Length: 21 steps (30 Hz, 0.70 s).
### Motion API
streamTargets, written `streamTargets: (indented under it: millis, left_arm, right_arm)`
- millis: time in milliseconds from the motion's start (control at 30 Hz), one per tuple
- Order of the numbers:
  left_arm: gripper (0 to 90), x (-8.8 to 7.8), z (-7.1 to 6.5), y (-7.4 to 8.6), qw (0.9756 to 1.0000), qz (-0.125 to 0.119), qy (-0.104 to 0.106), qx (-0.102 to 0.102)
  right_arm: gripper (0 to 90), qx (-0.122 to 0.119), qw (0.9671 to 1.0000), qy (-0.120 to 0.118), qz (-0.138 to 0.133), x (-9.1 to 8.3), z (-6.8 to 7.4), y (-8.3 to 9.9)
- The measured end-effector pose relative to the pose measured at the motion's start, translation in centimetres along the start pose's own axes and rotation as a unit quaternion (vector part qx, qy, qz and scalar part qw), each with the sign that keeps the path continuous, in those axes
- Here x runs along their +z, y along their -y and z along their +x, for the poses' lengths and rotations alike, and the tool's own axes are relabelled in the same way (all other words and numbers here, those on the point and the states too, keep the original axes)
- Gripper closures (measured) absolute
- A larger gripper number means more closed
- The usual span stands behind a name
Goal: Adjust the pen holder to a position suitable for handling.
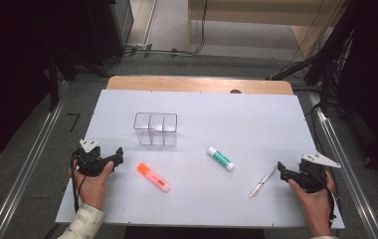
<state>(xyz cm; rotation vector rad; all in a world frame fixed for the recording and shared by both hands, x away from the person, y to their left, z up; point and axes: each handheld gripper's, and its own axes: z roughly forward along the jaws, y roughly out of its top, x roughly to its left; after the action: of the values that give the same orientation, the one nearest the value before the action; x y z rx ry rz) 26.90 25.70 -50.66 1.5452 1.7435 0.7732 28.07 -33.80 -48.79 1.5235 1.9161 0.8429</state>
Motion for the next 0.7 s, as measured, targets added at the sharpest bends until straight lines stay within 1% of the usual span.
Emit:
streamTargets:
  millis: [133,200,267,300,333,400,433,500,567,633,700]
  left_arm:
    - [6.6,0.0,-0.1,0.0,1.0,-0.001,-0.001,0.0]
    - [6.7,0.0,-0.3,-0.1,1.0,-0.003,0.003,0.0]
    - [7.4,0.0,-0.4,-0.2,1.0,-0.005,0.003,0.0]
    - [7.4,0.0,-0.6,-0.3,0.9999,-0.01,0.006,-0.002]
    - [7.4,0.0,-0.6,-0.4,0.9999,-0.012,0.007,-0.002]
    - [7.4,0.0,-0.7,-0.5,0.9999,-0.016,0.005,-0.002]
    - [7.4,0.1,-0.8,-0.6,0.9997,-0.023,0.001,0.005]
    - [7.6,0.2,-0.9,-0.7,0.9997,-0.024,-0.001,0.006]
    - [13.0,0.2,-1.0,-1.0,0.9995,-0.032,-0.002,0.005]
    - [15.9,0.3,-1.1,-1.3,0.9995,-0.031,0.001,0.007]
    - [25.0,0.6,-1.2,-1.7,0.9995,-0.023,0.012,0.016]
  right_arm:
    - [13.3,0.0,1.0,-0.006,-0.003,-0.1,0.2,-0.1]
    - [13.4,-0.002,0.9999,-0.012,-0.006,-0.2,0.5,-0.3]
    - [13.3,-0.006,0.9998,-0.016,-0.009,-0.2,0.7,-0.5]
    - [13.4,-0.014,0.9996,-0.021,-0.009,-0.1,1.3,-0.8]
    - [13.6,-0.018,0.9995,-0.022,-0.01,-0.1,1.4,-0.9]
    - [13.6,-0.022,0.9994,-0.025,-0.009,0.1,1.8,-1.1]
    - [13.7,-0.022,0.9994,-0.026,-0.008,0.2,1.9,-1.2]
    - [14.4,-0.023,0.9994,-0.026,-0.007,0.4,2.2,-1.5]
    - [18.0,-0.027,0.9992,-0.029,-0.01,0.5,2.5,-1.7]
    - [21.0,-0.033,0.9989,-0.031,-0.013,0.6,3.0,-2.1]
    - [25.3,-0.039,0.9983,-0.039,-0.018,0.8,3.7,-2.7]
